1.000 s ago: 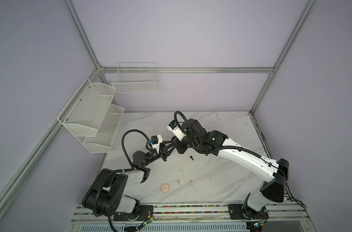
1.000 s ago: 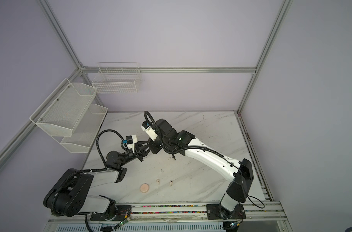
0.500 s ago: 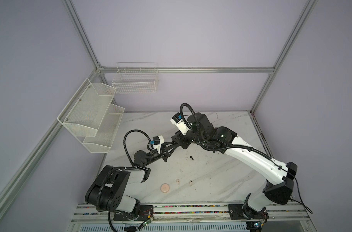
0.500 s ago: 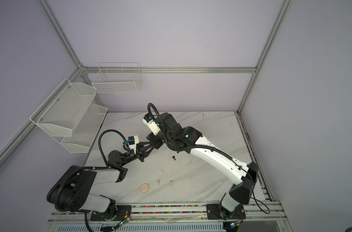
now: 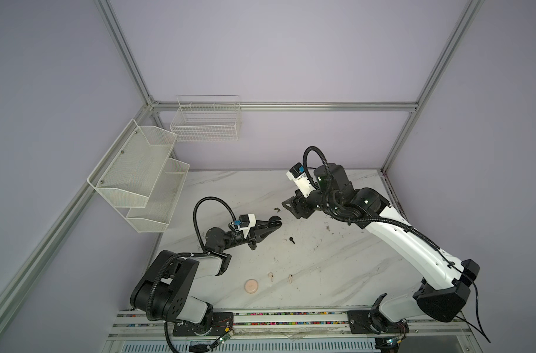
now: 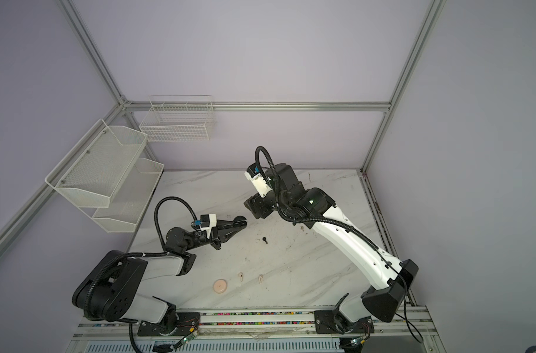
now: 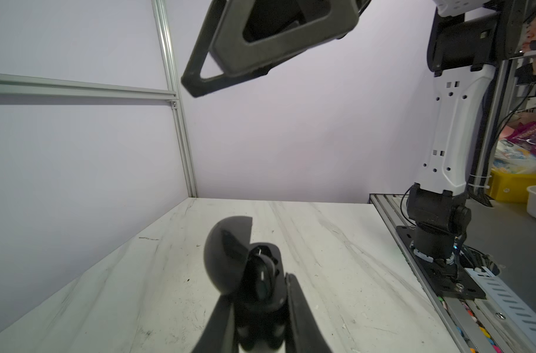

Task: Insert wireless bluetooth earbuds into charging case
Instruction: Insert the wireless bluetooth earbud into the charging case.

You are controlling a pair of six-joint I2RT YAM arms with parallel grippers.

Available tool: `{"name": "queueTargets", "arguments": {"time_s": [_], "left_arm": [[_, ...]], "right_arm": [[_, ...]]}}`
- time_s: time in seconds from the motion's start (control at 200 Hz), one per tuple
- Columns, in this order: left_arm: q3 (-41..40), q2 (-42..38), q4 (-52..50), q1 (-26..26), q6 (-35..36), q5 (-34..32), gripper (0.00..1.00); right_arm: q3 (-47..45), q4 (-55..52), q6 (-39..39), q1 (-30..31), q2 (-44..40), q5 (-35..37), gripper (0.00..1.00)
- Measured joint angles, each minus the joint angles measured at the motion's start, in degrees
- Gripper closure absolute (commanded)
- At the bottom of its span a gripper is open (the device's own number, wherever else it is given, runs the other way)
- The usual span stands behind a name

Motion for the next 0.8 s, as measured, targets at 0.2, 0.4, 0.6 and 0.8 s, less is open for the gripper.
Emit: {"name": "queueTargets", "arguments": {"time_s": [0.2,0.4,0.6,0.8], "left_arm": [[0.46,0.02,-0.24,-0.24,3.23,1.84,1.00],[0.46,0.02,-0.70,-0.24,5.07,1.90,1.00],[0.46,0.02,-0.81,-0.24,5.07,1.44,1.00],[-0.20,-1.88,-1.33,-0.31,3.98,-1.68,1.00]], "right_arm": [[-1.77,-0.09,0.46,-0.39,0.57,-5.16,0.22],[-4.74,0.96,2.75,-0.39,0.59,-10.23,0.17],[-9.75,2.93,4.72,-0.39,-0.02,-10.19,0.20],[-19.82,4.42,8.33,-2.32,-8.50,-4.85,0.34]]}}
